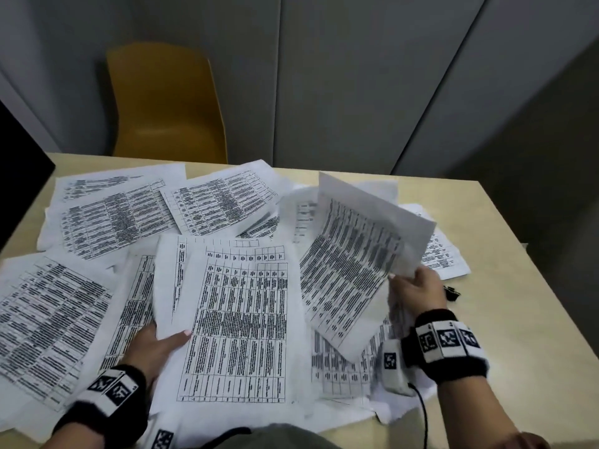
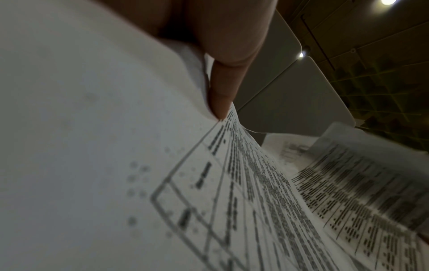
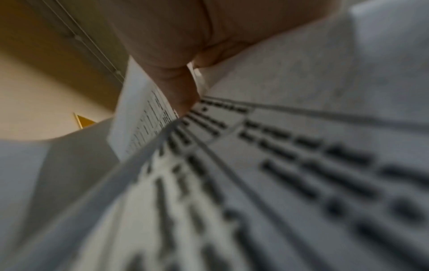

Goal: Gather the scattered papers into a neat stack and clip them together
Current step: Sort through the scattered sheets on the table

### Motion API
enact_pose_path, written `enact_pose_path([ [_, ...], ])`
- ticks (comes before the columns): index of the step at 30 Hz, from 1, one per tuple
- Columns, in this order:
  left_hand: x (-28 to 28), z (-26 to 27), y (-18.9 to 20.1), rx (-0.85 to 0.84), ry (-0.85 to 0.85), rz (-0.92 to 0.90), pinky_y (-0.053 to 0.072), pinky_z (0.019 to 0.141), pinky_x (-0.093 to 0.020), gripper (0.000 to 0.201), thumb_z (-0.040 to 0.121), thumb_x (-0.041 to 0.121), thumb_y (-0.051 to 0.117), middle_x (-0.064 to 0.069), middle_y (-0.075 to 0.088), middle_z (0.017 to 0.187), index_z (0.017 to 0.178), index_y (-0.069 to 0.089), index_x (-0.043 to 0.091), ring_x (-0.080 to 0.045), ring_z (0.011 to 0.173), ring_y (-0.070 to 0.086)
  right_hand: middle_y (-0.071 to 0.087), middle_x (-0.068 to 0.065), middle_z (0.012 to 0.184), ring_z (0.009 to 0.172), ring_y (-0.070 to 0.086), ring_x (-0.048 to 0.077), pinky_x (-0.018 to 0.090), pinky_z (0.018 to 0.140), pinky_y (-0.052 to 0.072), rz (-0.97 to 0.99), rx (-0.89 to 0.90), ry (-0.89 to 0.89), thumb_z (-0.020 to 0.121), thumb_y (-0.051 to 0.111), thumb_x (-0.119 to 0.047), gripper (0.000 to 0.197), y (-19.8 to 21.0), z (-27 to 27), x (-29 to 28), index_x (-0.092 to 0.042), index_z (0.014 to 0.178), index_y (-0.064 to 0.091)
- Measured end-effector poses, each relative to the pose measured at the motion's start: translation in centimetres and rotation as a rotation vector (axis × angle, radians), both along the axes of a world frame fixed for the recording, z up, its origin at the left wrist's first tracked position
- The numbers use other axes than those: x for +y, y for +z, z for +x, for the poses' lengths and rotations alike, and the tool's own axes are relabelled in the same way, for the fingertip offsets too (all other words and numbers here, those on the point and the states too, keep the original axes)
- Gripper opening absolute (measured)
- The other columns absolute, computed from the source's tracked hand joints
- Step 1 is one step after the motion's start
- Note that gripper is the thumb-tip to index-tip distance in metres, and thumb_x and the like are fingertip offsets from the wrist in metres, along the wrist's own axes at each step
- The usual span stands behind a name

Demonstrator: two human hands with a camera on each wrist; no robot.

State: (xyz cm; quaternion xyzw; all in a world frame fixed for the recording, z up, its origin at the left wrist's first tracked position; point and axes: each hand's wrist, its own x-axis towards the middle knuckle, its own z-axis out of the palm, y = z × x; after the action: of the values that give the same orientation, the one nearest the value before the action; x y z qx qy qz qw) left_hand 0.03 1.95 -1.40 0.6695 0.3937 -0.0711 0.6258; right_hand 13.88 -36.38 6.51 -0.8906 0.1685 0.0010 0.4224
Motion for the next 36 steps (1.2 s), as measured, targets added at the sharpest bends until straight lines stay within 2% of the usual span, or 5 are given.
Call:
enact_pose_path([
  [9,-1.2,0.0,2.0,-0.003,0.002,0.036,0.039,0.097,-0.044,0.029,0.081,0.010,0.068,-0.012,0.063,0.106,0.108,0.058,0.005,-0.030,0.100,0.056,0.065,-0.001,0.072,0.055,0.052,-0.011,0.007,0.054,0.041,0.315,-0.490,-0.304,0.078,0.068,-0.006,0.019,4.4,0.8,-0.6,0.006,0.092,0.064],
  [18,-1.5,1.0,2.7,0.030,0.037,-0.045,0.041,0.101,-0.050,0.016,0.088,0.018,0.060,-0.019,0.065,0.113,0.100,0.062,0.008,-0.032,0.100,0.061,0.064,0.010,0.089,0.079,0.061,0.020,0.026,0.069,0.053,0.588,0.008,-0.123,0.088,0.055,-0.004,0.012,-0.1,-5.4,8.7,0.001,0.099,0.056],
  [25,-3.6,0.8,5.6,0.151,-0.065,0.084,0.036,0.099,-0.042,0.068,0.074,0.023,0.076,-0.016,0.053,0.113,0.124,0.042,-0.009,-0.030,0.106,0.049,0.065,0.005,0.091,0.088,0.062,0.025,0.039,0.082,0.053,0.433,0.360,0.230,0.083,0.062,-0.012,0.009,-3.4,-7.0,11.1,-0.016,0.090,0.057],
  [30,-3.8,0.4,5.9,0.230,-0.033,0.059,0.031,0.104,-0.055,0.073,0.078,0.021,0.073,-0.024,0.040,0.142,0.136,0.033,-0.001,-0.043,0.129,0.037,0.061,0.010,0.094,0.064,0.057,0.022,0.028,0.057,0.050,0.478,0.305,0.230,0.087,0.061,-0.023,0.031,-2.7,-3.3,9.4,-0.008,0.112,0.050],
  [36,-3.4,-0.2,6.6,0.164,-0.054,-0.001,0.027,0.106,-0.052,0.055,0.085,0.016,0.065,-0.025,0.041,0.141,0.130,0.043,-0.006,-0.043,0.126,0.039,0.058,0.012,0.119,0.108,0.054,0.026,0.039,0.096,0.045,0.339,0.106,0.157,0.096,0.045,-0.020,0.032,-2.0,3.9,8.1,-0.010,0.125,0.054],
])
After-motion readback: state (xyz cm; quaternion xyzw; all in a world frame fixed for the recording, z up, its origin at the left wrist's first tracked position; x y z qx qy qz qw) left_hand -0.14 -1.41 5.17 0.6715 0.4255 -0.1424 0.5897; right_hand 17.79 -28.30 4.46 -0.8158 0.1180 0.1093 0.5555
